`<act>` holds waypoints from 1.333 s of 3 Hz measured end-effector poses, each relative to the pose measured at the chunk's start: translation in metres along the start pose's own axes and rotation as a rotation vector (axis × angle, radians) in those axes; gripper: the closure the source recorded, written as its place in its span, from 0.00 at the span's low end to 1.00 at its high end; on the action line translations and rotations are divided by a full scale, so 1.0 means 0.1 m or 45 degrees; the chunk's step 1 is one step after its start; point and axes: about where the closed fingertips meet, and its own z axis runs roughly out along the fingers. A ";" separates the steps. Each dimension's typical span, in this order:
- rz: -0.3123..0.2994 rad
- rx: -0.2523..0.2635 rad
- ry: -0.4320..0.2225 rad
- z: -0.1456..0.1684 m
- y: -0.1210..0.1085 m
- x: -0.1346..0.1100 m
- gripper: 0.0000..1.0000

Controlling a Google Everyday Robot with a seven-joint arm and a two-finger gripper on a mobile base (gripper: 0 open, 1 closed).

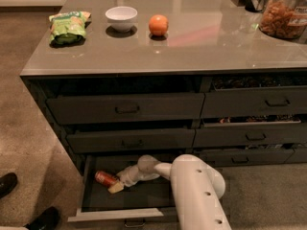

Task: Place coke can into bottom drawer

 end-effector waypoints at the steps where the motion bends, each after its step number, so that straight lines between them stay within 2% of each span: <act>1: 0.028 0.043 0.016 0.04 -0.13 0.13 0.87; 2: 0.039 0.069 0.017 0.05 -0.19 0.23 0.64; 4: 0.035 0.075 0.017 0.05 -0.20 0.24 0.17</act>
Offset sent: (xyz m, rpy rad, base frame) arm 0.0182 -0.0255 -0.0338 -0.0439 -0.0169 -0.0849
